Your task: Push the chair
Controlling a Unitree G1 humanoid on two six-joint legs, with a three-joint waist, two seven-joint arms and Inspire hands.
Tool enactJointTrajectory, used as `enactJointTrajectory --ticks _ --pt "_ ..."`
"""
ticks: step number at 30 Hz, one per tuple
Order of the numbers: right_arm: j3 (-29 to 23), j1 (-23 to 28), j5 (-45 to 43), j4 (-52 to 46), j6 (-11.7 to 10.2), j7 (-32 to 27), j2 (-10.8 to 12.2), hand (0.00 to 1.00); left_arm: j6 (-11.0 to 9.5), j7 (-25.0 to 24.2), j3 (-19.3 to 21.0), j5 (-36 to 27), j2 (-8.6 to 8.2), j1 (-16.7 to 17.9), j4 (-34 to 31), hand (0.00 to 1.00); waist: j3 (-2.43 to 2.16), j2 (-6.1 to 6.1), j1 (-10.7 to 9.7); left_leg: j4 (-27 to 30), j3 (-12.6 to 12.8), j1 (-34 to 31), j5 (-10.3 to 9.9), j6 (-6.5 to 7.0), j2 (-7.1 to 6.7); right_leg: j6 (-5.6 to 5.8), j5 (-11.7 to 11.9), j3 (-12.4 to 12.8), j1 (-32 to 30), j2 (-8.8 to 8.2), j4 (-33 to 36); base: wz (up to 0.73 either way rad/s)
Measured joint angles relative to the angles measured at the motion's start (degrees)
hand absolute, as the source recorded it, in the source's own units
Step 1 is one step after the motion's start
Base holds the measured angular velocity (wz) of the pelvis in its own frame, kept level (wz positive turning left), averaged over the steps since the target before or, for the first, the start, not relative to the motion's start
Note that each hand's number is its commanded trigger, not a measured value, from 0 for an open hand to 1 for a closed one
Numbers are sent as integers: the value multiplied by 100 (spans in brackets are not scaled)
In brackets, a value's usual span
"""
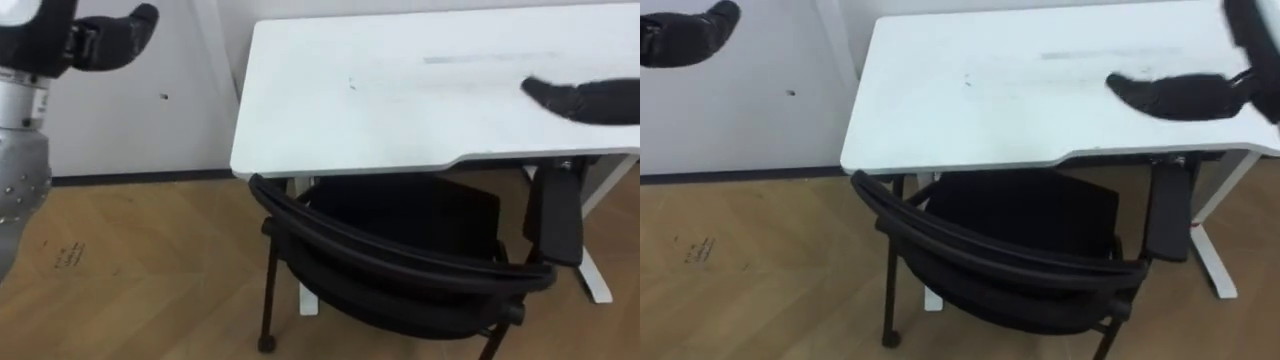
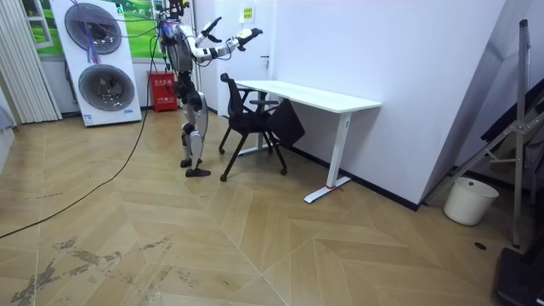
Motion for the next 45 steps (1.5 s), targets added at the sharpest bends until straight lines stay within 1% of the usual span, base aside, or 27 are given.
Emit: enactJointTrajectory --ticks 1,2,3,5,9,12,13,15,17,18,19,20,21,22,23,24,27,28,30,31,33,34,36,38,40,42,45 --pt "-60 1 21 54 -11 -109 0 0 14 56 62 -59 0 27 3 0 -2 -2 -10 1 -11 -8 -11 5 -10 -6 4 32 4 3 -13 17" --pt "-190 1 183 194 -23 -347 0 0 27 184 211 -163 -1 57 3 0 -7 -5 -34 19 -39 -21 -21 17 -40 -58 35 199 16 31 -69 25" --pt "-371 4 379 310 -6 -545 0 0 26 312 397 -255 0 80 3 0 -8 -3 -84 27 -54 -55 -29 31 -77 -67 35 435 20 61 -98 29" --pt "-655 26 680 511 16 -887 6 0 71 567 674 -357 -6 187 7 0 -16 9 -119 21 -14 -23 -47 61 -105 -68 25 735 37 74 -135 13" --pt "-1056 146 1067 901 95 -1541 50 0 305 987 1137 -367 -31 552 190 0 -25 11 -109 21 46 78 -151 70 -111 -39 8 798 199 89 -271 0" --pt "-1543 442 1362 1055 227 -2136 310 0 610 1222 1352 -386 -95 791 247 0 -27 15 -127 23 42 63 -194 71 -119 -32 4 789 251 98 -367 7" --pt "-1621 476 1389 1077 255 -2225 374 0 648 1251 1359 -408 -114 792 249 0 -32 23 -133 25 41 55 -197 73 -120 -31 3 787 252 98 -371 6" --pt "-1740 565 1626 1130 328 -2623 601 0 712 1424 1372 -648 -282 815 333 0 -70 88 -134 27 47 55 -213 86 -134 -19 -4 795 272 88 -368 2" --pt "-1739 685 1857 1174 376 -2839 814 0 761 1473 1371 -849 -350 924 481 0 -81 136 -139 28 64 118 -246 80 -128 -13 -8 849 323 94 -362 -10" --pt "-1753 876 2099 1191 385 -2974 976 0 799 1482 1378 -964 -454 1026 543 0 -94 165 -144 29 76 128 -281 79 -120 -3 -14 900 334 103 -362 -10" --pt "-1755 977 2238 1203 388 -3041 1057 0 816 1497 1390 -1012 -522 1094 571 0 -94 174 -144 28 79 130 -294 83 -119 -1 -16 926 342 105 -362 -7" --pt "-1764 1163 2512 1265 388 -3151 1243 0 845 1548 1397 -1136 -647 1281 651 0 -91 192 -144 33 91 151 -316 85 -117 5 -19 962 359 108 -361 -9" --pt "-1775 1329 2792 1356 445 -3244 1433 0 874 1559 1397 -1258 -764 1447 810 0 -94 211 -141 32 112 172 -329 87 -116 10 -24 1011 365 111 -357 -11" --pt "-1776 1407 2960 1371 505 -3288 1522 0 912 1559 1397 -1309 -825 1526 891 0 -86 229 -134 31 117 186 -332 88 -119 14 -28 1028 372 110 -353 -9" --pt "-1790 1507 3221 1460 576 -3377 1703 0 992 1558 1400 -1410 -970 1627 1024 0 -73 265 -134 36 117 187 -334 91 -127 17 -40 1074 371 110 -353 -4" --pt "-1793 1538 3312 1549 605 -3432 1787 0 1021 1557 1399 -1450 -1047 1658 1091 0 -64 272 -134 42 113 181 -333 92 -131 18 -49 1084 368 110 -352 0" --pt "-1781 1693 3850 2004 751 -3574 2268 0 1122 1536 1368 -1824 -1442 1856 1576 0 -57 276 -160 65 74 156 -337 98 -147 31 -69 1074 364 106 -350 6" --pt "-1771 1720 3940 2073 754 -3590 2321 0 1133 1524 1365 -1873 -1487 1894 1651 0 -57 275 -161 90 68 129 -345 103 -147 32 -71 1063 354 106 -349 4" --pt "-1629 1851 4357 2277 756 -3581 2514 0 1139 1472 1354 -2179 -1702 2068 1982 0 -56 280 -147 103 71 72 -361 108 -152 32 -71 1069 301 101 -347 2" --pt "-1578 1892 4462 2325 754 -3553 2570 0 1142 1445 1325 -2259 -1752 2140 2067 0 -56 278 -148 83 71 80 -360 108 -157 32 -72 1076 301 98 -351 0" --pt "-1381 1904 4776 2908 761 -3377 2728 0 1151 1285 1167 -2556 -2014 2358 2566 0 -55 272 -128 19 73 139 -364 114 -183 45 -80 1119 327 84 -356 0" --pt "-1339 1902 4861 3081 768 -3296 2762 0 1150 1203 1124 -2644 -2072 2376 2770 0 -56 273 -116 10 75 149 -366 118 -187 51 -86 1148 334 82 -356 0" --pt "-1161 1899 5365 3629 880 -2883 2921 0 1201 846 1004 -3113 -2275 2529 3488 0 -48 261 -127 -26 71 178 -368 119 -196 56 -93 1225 334 82 -370 0" --pt "-1056 1900 5652 4131 885 -2503 3034 0 1210 637 908 -3315 -2455 2673 3868 0 -40 224 -124 -26 71 213 -377 113 -196 61 -97 1235 361 81 -369 0" --pt "-917 1894 5829 4603 928 -1967 3095 0 1208 386 795 -3459 -2544 2778 4251 0 -39 200 -124 -7 71 209 -402 108 -193 56 -115 1240 362 80 -367 0" --pt "-672 1868 5832 5288 941 -1209 3109 0 1198 28 644 -3463 -2561 2795 4958 0 -45 181 -130 -3 69 226 -435 102 -192 53 -141 1248 410 81 -366 0" --pt "-522 1848 5851 5854 958 -520 3122 0 1197 -331 529 -3463 -2593 2798 5444 0 -52 170 -137 74 58 227 -477 105 -198 45 -191 1242 411 72 -364 3"
